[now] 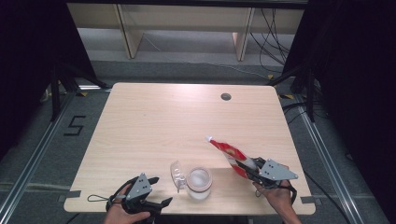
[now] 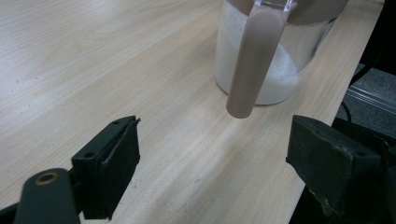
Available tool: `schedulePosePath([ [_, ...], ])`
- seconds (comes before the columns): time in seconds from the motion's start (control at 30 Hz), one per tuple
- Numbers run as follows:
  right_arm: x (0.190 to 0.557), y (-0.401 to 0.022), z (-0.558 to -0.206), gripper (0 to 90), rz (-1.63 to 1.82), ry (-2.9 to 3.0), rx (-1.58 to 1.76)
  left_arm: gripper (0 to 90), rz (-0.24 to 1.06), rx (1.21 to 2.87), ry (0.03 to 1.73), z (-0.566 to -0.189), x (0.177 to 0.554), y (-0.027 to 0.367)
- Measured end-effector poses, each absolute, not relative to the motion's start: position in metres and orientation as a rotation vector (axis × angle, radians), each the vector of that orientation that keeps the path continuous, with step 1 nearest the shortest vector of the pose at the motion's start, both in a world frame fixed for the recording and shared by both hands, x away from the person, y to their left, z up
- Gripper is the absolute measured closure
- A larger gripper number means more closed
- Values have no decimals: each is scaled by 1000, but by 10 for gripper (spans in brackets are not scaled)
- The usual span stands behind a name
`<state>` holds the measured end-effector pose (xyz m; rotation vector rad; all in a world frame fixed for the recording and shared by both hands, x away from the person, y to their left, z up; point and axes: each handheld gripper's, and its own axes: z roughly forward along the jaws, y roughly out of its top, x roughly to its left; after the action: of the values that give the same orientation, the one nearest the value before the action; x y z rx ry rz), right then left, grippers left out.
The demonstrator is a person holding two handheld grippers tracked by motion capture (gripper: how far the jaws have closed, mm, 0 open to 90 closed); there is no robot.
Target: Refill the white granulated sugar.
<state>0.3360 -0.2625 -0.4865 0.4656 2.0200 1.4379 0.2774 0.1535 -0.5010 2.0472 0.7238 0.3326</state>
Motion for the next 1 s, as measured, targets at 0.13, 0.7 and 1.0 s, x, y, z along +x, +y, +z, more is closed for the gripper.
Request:
schedulePosePath([
  [0.13, 336, -267, -488, 772, 1440, 2017, 504, 165, 333, 2038, 732, -501, 277, 153],
  [0.7, 326, -283, -486, 770, 1427, 2013, 619, 165, 325, 2015, 733, -502, 276, 152],
  [1.0, 320, -287, -487, 769, 1431, 2014, 658, 165, 323, 2020, 739, -501, 277, 153],
])
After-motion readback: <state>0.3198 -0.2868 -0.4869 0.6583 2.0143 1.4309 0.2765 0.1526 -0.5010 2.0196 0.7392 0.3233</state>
